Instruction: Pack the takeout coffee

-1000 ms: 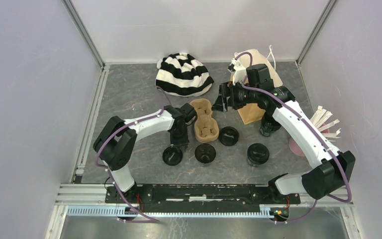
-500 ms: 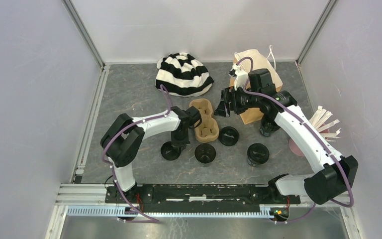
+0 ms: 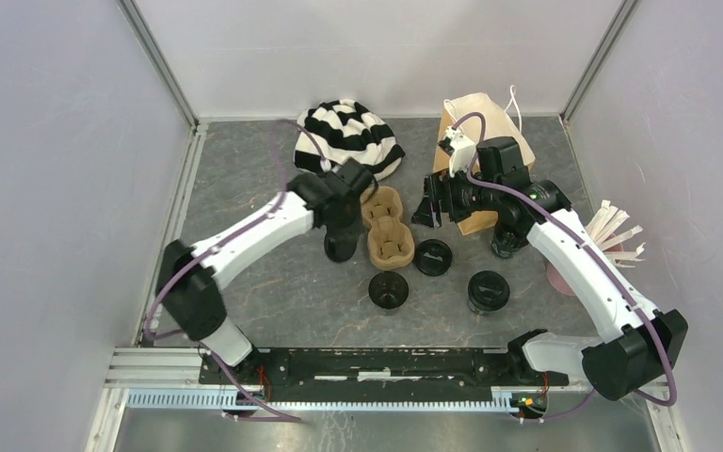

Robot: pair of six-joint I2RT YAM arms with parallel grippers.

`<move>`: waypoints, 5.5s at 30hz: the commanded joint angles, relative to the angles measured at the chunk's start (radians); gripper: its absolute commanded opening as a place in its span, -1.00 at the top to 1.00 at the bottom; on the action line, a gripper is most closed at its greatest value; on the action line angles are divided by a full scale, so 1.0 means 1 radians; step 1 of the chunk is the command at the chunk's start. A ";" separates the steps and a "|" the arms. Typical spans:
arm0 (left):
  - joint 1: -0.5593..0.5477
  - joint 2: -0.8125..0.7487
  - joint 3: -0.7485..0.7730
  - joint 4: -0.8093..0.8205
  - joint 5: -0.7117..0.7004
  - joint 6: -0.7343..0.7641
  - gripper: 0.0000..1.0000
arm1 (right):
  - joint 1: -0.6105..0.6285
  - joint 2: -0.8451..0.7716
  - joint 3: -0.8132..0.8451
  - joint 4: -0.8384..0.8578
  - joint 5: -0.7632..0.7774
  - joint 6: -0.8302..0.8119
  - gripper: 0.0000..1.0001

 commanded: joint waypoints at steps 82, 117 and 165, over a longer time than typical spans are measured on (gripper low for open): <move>0.374 -0.350 -0.109 1.617 0.994 -0.654 0.96 | 0.013 0.177 0.610 0.382 -0.243 0.400 -0.96; 0.372 -0.348 -0.104 1.597 1.004 -0.654 0.96 | 0.090 0.213 0.659 0.227 -0.105 0.264 -0.69; 0.438 -0.508 -0.140 0.890 0.892 -0.245 -0.48 | 0.103 0.061 0.405 0.104 -0.032 0.075 -0.61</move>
